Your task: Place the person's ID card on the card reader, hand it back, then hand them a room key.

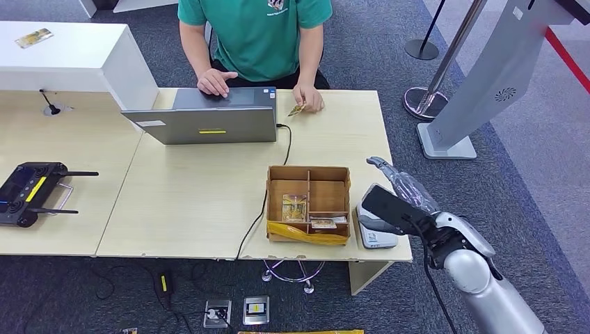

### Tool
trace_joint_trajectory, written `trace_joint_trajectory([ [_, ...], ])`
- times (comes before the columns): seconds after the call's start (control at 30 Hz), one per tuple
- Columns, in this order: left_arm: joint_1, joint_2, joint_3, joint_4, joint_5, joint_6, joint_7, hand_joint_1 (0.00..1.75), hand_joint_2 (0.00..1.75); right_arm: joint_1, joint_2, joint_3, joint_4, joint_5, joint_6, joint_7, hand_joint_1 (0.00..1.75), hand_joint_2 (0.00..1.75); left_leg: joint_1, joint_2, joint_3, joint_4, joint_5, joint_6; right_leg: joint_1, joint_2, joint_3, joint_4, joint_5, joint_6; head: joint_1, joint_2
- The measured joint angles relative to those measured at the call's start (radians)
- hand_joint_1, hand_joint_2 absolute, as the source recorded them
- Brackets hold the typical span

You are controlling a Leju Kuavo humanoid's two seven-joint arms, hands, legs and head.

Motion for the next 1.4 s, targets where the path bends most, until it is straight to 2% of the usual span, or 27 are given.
trace_joint_trajectory([
  [0.17,-0.001,0.000,0.000,0.000,-0.005,0.000,0.000,0.00,0.00,0.000,0.001,0.065,-0.042,0.327,-0.014,-0.007,0.00,1.75,0.000,0.000,0.000,0.000,0.000,0.000,0.000,0.000,0.000,0.000,0.000,0.000,0.000,0.000],
  [0.3,-0.002,-0.001,-0.001,0.000,-0.008,0.000,0.000,0.00,0.00,0.001,0.004,0.118,-0.087,0.431,-0.008,-0.004,0.00,1.75,0.000,0.000,0.000,0.000,0.000,0.000,0.000,0.000,0.000,0.000,0.000,0.000,0.000,0.000],
  [0.5,-0.002,-0.003,-0.001,0.000,-0.008,-0.001,-0.001,0.00,0.00,0.003,0.008,0.175,-0.135,0.454,0.022,0.007,0.00,1.75,0.000,0.000,0.000,0.000,0.000,0.000,0.000,0.000,0.000,0.000,0.000,0.000,0.000,0.000],
  [0.7,-0.002,-0.003,-0.001,0.000,-0.008,-0.002,-0.004,0.00,0.00,0.006,0.011,0.206,-0.184,0.415,0.087,0.038,0.00,1.75,0.000,0.000,0.000,0.000,0.000,0.000,0.000,0.000,0.000,0.000,0.000,0.000,0.000,0.000],
  [0.93,-0.002,-0.002,-0.001,0.000,-0.006,-0.002,-0.005,0.00,0.00,0.011,0.011,0.223,-0.225,0.391,0.107,0.054,0.00,1.75,0.000,0.000,0.000,0.000,0.000,0.000,0.000,0.000,0.000,0.000,0.000,0.000,0.000,0.000],
  [1.13,-0.002,-0.003,-0.001,0.000,0.000,-0.002,-0.005,0.00,0.00,0.012,0.011,0.240,-0.226,0.407,0.085,0.057,0.00,1.75,0.000,0.000,0.000,0.000,0.000,0.000,0.000,0.000,0.000,0.000,0.000,0.000,0.000,0.000],
  [1.4,-0.003,-0.003,-0.001,0.000,0.001,0.000,-0.005,0.00,0.00,0.011,0.027,0.283,-0.199,0.499,0.007,0.036,0.00,1.75,0.000,0.000,-0.001,0.000,0.000,0.000,0.000,0.000,0.000,0.000,0.000,0.000,0.000,0.000],
])
